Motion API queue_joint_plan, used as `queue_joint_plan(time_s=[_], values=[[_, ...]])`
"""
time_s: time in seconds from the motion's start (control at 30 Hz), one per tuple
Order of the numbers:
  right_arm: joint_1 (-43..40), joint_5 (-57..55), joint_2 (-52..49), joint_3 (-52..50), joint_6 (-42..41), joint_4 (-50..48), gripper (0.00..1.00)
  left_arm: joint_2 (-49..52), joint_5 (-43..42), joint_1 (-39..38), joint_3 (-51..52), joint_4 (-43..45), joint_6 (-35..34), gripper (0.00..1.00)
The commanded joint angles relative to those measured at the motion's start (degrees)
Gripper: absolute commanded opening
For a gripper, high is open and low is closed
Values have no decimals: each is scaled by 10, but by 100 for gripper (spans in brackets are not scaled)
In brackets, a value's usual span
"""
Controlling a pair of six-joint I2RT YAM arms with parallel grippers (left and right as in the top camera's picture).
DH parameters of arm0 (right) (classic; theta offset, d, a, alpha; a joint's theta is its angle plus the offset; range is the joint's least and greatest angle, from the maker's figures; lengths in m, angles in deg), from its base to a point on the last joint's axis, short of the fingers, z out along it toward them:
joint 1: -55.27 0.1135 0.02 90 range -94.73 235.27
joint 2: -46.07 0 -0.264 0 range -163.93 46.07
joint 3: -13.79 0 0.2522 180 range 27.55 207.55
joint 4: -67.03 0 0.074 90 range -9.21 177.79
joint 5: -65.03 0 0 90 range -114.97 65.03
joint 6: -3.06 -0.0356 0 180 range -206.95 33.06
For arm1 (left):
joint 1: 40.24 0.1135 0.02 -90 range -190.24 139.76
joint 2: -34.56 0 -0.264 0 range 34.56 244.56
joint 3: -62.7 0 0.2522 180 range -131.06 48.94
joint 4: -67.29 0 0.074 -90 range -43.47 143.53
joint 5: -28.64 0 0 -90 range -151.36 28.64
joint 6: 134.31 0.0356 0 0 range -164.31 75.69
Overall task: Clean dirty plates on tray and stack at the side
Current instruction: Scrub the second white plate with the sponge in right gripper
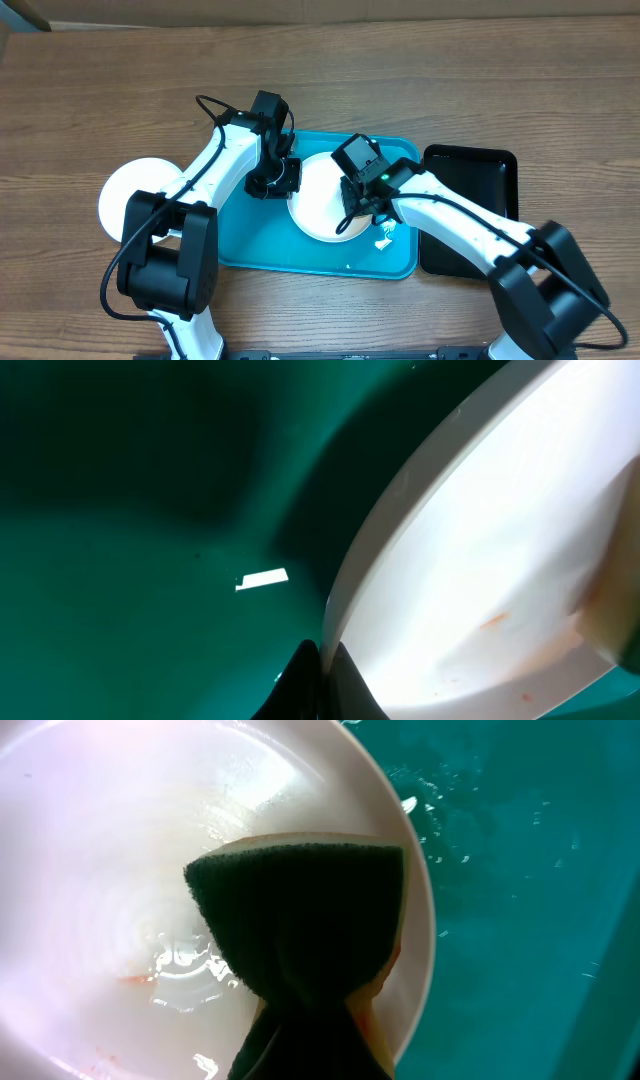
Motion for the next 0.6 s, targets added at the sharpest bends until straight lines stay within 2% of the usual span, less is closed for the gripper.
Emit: queue_joint_plan(time_s=[0.0,0.1,0.3,0.57], values=[[-2,5,-9,3,-3,-23,4,-10,-3,-2,2,0,-3,4],[-2,27,-9,3,2,-47,4,-10,-3,-2,2,0,-3,4],[2,159,-9,3,17,-79,4,-10,-3,-2,2,0,-3,4],[8,174,-9,3,17,-56,4,-10,-3,-2,2,0,-3,4]])
